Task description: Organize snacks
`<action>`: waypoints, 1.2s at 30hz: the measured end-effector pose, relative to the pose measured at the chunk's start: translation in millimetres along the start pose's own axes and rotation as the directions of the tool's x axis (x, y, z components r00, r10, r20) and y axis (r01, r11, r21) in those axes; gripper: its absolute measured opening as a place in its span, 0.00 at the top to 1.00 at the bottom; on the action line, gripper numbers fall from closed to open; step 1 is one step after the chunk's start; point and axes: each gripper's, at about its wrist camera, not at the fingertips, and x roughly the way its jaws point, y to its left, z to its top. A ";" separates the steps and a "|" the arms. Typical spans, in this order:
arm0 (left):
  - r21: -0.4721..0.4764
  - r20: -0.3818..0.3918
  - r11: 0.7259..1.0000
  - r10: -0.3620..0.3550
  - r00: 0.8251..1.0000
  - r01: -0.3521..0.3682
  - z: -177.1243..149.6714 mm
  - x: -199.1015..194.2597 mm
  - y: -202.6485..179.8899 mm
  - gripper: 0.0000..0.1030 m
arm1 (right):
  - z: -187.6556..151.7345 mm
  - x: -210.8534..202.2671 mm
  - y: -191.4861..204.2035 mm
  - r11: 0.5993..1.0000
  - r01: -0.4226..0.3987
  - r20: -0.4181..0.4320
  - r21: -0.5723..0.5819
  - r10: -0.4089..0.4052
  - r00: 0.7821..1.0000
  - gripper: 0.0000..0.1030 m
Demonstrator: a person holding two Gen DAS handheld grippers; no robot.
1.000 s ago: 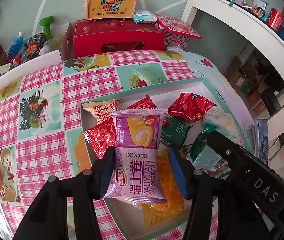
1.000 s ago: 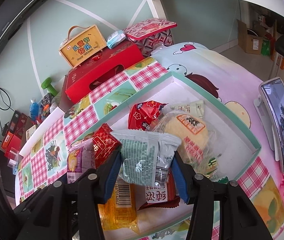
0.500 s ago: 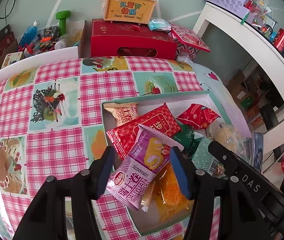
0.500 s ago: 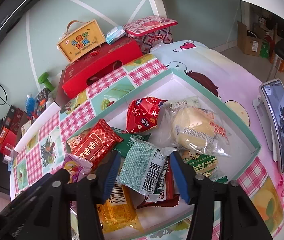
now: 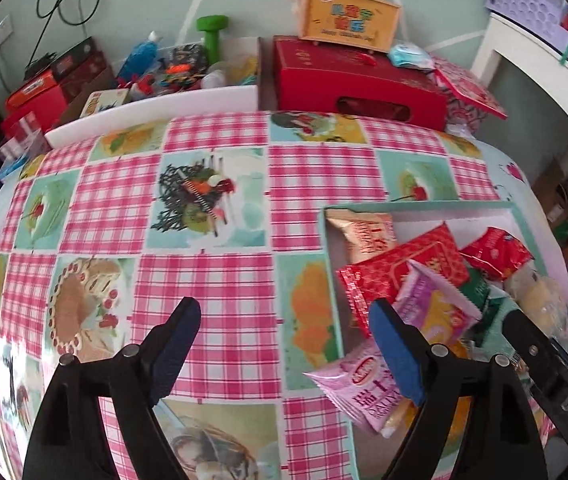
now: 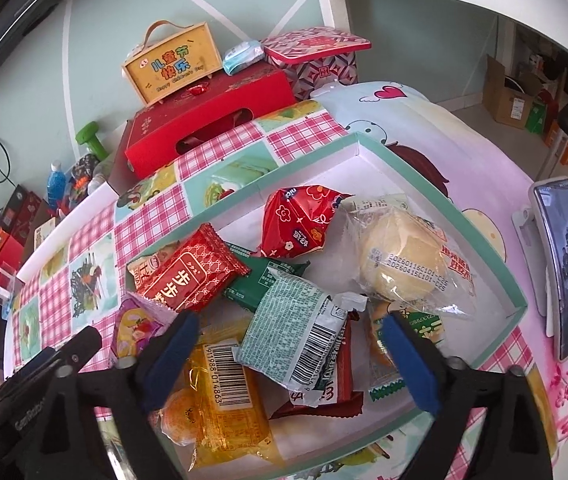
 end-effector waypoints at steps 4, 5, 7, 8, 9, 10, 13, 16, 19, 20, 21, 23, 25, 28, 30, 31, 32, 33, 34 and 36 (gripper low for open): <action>-0.019 0.004 0.998 0.053 0.999 -0.052 -0.9 2.3 9.2 0.09 | -0.4 1.1 5.6 1.000 0.003 -0.002 -0.025 -0.004 1.000 0.00; -0.022 0.005 0.998 0.062 0.998 -0.062 -1.3 2.4 11.3 0.09 | -0.6 1.2 6.9 1.000 0.005 -0.003 -0.028 -0.005 1.000 0.00; -0.029 0.000 0.997 0.075 0.997 -0.075 -3.0 2.3 15.8 0.09 | -1.0 0.6 10.2 0.999 0.008 -0.001 -0.040 -0.008 1.000 0.00; -0.033 -0.004 0.996 0.078 0.997 -0.078 -3.9 2.4 18.2 0.09 | -1.3 0.0 11.7 0.999 0.007 0.000 -0.045 -0.007 1.000 0.00; -0.037 -0.007 0.996 0.078 0.997 -0.079 -4.5 2.6 20.7 0.09 | -1.3 -0.2 13.0 0.999 0.007 0.001 -0.050 -0.007 1.000 0.00; -0.040 -0.009 0.996 0.078 0.997 -0.079 -5.4 2.4 23.5 0.09 | -1.6 -0.6 14.7 0.998 0.007 0.001 -0.057 -0.007 1.000 0.00; -0.042 -0.014 0.996 0.083 0.996 -0.084 -8.1 0.3 28.5 0.09 | -3.4 -0.9 21.8 0.996 0.008 0.000 -0.085 -0.008 1.000 0.00; -0.047 -0.013 0.995 0.086 0.996 -0.086 -11.0 -1.2 34.7 0.09 | -5.3 -0.8 27.0 0.994 0.015 0.001 -0.106 -0.015 1.000 0.00; -0.063 -0.012 0.993 0.100 0.995 -0.100 -13.4 -2.7 40.9 0.09 | -6.8 -1.9 32.0 0.991 0.017 0.008 -0.129 -0.016 1.000 0.00; -0.069 -0.013 0.992 0.101 0.995 -0.101 -14.0 -3.0 43.2 0.09 | -7.6 -2.5 34.7 0.990 0.017 0.013 -0.142 -0.016 1.000 0.00; -0.075 -0.014 0.992 0.099 0.995 -0.099 -14.7 -3.6 45.2 0.09 | -8.2 -2.8 36.5 0.988 0.017 0.016 -0.150 -0.015 1.000 0.00; -0.086 -0.019 0.992 0.092 0.996 -0.094 -15.9 -4.6 48.5 0.09 | -9.5 -3.3 40.5 0.986 0.014 0.018 -0.166 -0.011 1.000 0.00; -0.094 -0.018 0.992 0.089 0.996 -0.090 -17.3 -6.9 51.1 0.09 | -11.0 -6.7 44.5 0.984 0.009 0.025 -0.176 -0.005 1.000 0.00; -0.099 -0.012 0.991 0.088 0.996 -0.088 -20.2 -11.8 53.5 0.09 | -13.6 -12.5 49.4 0.980 -0.002 0.033 -0.197 0.008 0.999 0.00; -0.101 -0.010 0.991 0.086 0.996 -0.087 -23.6 -15.8 55.4 0.09 | -16.1 -17.9 52.2 0.978 0.001 0.043 -0.209 0.009 0.999 0.00; -0.102 -0.008 0.991 0.083 0.996 -0.084 -26.5 -18.0 56.6 0.09 | -17.8 -21.2 53.4 0.977 -0.001 0.048 -0.214 0.012 0.999 0.00; -0.101 -0.009 0.991 0.083 0.997 -0.083 -29.1 -19.5 57.8 0.09 | -18.8 -23.4 54.2 0.976 -0.004 0.050 -0.217 0.015 0.999 0.00; -0.100 -0.011 0.991 0.084 0.996 -0.085 -32.1 -20.5 59.1 0.09 | -20.3 -26.3 55.0 0.976 -0.006 0.054 -0.219 0.018 0.998 0.00; -0.100 -0.014 0.991 0.086 0.996 -0.087 -35.8 -21.3 60.6 0.09 | -22.1 -29.3 55.6 0.975 -0.006 0.059 -0.221 0.020 0.998 0.00; -0.101 -0.020 0.991 0.087 0.996 -0.088 -41.5 -22.4 64.1 0.09 | -26.8 -34.6 56.8 0.973 -0.007 0.066 -0.232 0.023 0.998 0.00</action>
